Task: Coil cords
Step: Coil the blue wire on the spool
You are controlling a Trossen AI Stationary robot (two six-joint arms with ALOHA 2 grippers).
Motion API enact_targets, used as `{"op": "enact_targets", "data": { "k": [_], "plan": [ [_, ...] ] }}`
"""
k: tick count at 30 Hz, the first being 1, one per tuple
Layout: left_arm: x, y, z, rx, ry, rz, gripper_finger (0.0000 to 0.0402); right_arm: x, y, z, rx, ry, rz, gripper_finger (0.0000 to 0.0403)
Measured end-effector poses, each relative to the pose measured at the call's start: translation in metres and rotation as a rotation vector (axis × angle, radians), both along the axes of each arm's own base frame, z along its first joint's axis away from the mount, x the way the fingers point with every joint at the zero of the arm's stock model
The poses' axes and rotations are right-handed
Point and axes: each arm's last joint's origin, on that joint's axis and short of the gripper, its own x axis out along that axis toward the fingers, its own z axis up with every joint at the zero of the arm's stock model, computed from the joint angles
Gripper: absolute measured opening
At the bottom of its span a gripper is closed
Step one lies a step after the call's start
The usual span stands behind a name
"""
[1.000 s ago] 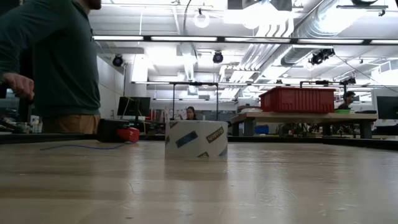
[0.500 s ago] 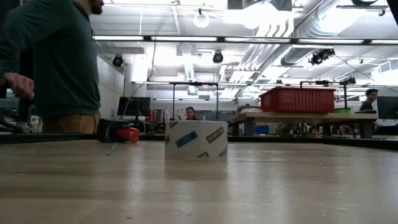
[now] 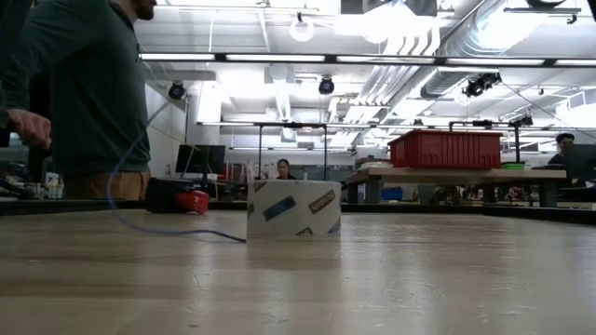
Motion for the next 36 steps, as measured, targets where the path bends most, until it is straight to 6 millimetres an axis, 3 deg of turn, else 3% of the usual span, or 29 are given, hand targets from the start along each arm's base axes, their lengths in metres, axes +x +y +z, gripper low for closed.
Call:
{"op": "enact_targets", "data": {
  "k": [3,8,12,15,20,24,28,36],
  "plan": [
    [-0.001,0.002,0.000,-0.002,0.043,-0.011,0.0000,-0.006,0.021,0.008,-0.094,-0.025,-0.036,0.0177],
    [-0.002,0.005,0.002,0.000,0.011,0.039,0.0000,-0.003,0.055,0.038,-0.189,-0.325,-0.079,0.0177],
    [0.002,0.006,0.000,-0.003,0.021,0.054,0.0000,0.000,0.063,0.056,-0.230,-0.541,-0.174,0.0177],
    [0.005,0.006,-0.001,-0.020,0.048,0.055,0.0000,-0.001,0.063,0.065,-0.195,-0.663,-0.138,0.0177],
    [0.009,0.001,-0.001,-0.046,0.029,0.072,0.0000,0.005,0.051,0.057,-0.213,-0.591,-0.042,0.0177],
    [0.014,0.001,-0.003,-0.053,0.054,0.090,0.0000,0.020,0.045,0.040,-0.280,-0.472,-0.005,0.0177],
    [0.016,0.001,-0.004,-0.060,0.052,0.105,0.0000,0.035,0.045,0.030,-0.338,-0.460,-0.011,0.0177],
    [0.016,0.001,-0.003,-0.063,0.053,0.106,0.0000,0.033,0.052,0.040,-0.341,-0.568,-0.022,0.0177]
  ]
}}
